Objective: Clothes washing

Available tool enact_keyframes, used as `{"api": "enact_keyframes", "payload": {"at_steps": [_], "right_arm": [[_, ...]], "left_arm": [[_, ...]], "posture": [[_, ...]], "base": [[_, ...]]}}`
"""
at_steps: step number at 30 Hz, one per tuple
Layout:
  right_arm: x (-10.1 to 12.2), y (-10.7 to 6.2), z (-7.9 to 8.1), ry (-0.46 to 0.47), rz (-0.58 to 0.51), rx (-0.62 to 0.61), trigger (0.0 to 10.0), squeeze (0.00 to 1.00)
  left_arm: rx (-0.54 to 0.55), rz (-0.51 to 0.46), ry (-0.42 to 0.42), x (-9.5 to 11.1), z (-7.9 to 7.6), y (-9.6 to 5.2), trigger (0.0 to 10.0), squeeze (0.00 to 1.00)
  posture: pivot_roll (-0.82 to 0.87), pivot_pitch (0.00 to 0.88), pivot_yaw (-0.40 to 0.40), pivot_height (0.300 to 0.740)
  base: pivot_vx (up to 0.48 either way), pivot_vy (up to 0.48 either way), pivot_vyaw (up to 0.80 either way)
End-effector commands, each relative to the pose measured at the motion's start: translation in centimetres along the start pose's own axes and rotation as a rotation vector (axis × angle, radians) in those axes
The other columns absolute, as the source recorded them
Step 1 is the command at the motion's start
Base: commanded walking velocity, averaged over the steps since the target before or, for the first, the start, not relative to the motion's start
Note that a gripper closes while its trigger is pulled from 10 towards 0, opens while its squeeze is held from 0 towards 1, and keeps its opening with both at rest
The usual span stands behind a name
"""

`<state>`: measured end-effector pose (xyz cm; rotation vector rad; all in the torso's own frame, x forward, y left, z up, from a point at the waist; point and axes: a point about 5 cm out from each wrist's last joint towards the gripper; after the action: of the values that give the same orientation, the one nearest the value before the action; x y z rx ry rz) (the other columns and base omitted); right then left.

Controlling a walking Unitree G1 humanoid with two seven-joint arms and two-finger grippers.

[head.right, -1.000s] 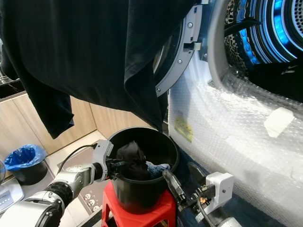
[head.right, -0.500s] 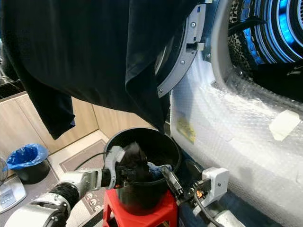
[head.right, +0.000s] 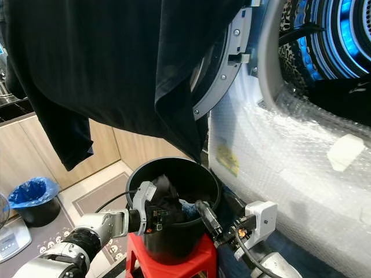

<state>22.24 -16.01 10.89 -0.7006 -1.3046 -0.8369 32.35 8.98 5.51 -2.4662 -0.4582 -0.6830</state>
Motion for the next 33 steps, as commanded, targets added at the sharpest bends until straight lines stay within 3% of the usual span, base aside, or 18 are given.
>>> {"api": "enact_keyframes", "payload": {"at_steps": [1, 14, 33], "right_arm": [[-0.1, 0.1, 0.0, -0.007, 0.003, 0.006, 10.0, 0.0], [0.0, 0.4, -0.4, -0.017, 0.0, 0.011, 10.0, 0.0], [0.0, 1.3, -0.7, -0.022, -0.004, 0.027, 10.0, 0.0]], "left_arm": [[0.06, 0.065, -0.056, -1.4, 1.1, -0.5, 10.0, 0.0], [-0.048, 0.169, -0.133, -3.2, -0.7, 0.2, 10.0, 0.0], [-0.203, 0.201, -0.09, -3.7, -3.6, -0.8, 10.0, 0.0]], "posture": [[-0.14, 0.0, 0.016, 0.74], [-0.14, 0.0, 0.012, 0.74], [-0.11, 0.0, 0.002, 0.74]], "base": [[0.0, 0.0, 0.0], [0.0, 0.0, 0.0], [0.0, 0.0, 0.0]]}}
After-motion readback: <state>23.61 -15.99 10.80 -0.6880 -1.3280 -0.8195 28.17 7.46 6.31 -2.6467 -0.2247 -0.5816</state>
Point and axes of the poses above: a point about 5 cm out from each wrist's last joint towards the gripper, its own y axis pointing out of the wrist towards the gripper, its own x axis along the axis of the wrist's last joint, z = x × y, and after that the axes turned 9 degrees about -y, right-handed
